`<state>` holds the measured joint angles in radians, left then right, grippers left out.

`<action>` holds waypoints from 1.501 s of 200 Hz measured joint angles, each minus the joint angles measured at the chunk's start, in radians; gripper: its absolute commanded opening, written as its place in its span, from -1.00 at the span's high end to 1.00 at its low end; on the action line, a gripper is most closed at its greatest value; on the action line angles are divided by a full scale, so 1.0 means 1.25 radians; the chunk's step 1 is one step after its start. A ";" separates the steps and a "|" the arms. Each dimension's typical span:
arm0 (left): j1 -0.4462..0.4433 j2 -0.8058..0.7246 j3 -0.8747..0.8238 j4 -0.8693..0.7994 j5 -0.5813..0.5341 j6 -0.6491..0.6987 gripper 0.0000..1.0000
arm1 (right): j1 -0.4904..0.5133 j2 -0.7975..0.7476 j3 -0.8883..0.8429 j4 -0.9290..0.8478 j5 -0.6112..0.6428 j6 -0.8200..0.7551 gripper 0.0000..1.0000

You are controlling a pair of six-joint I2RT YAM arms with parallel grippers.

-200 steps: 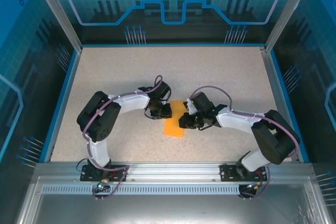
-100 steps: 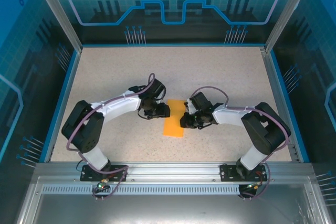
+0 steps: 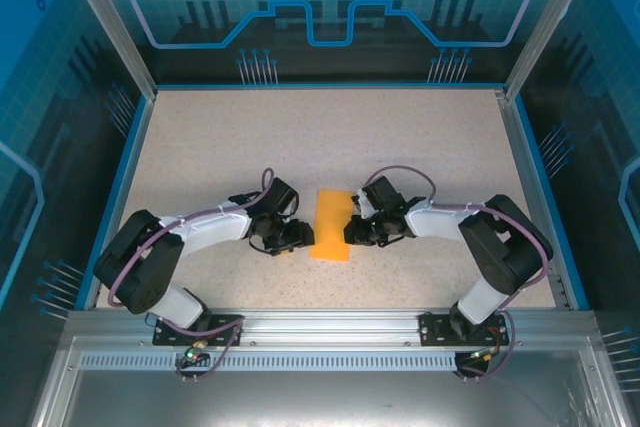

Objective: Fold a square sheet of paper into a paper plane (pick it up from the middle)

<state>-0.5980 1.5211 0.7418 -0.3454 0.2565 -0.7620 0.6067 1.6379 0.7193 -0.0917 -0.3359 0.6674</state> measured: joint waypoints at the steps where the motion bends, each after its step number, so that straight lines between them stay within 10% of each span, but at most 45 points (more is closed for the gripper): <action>1: 0.000 0.000 -0.001 0.002 0.001 0.000 -0.17 | 0.000 0.000 0.000 0.000 0.000 0.000 0.78; 300: -0.040 -0.027 -0.115 0.228 0.080 -0.258 0.12 | -0.005 0.004 -0.011 0.017 0.005 -0.020 0.79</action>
<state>-0.6476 1.4876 0.5983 -0.0608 0.3565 -1.0851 0.6010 1.6432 0.7055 -0.0700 -0.3298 0.6426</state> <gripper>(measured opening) 0.489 0.107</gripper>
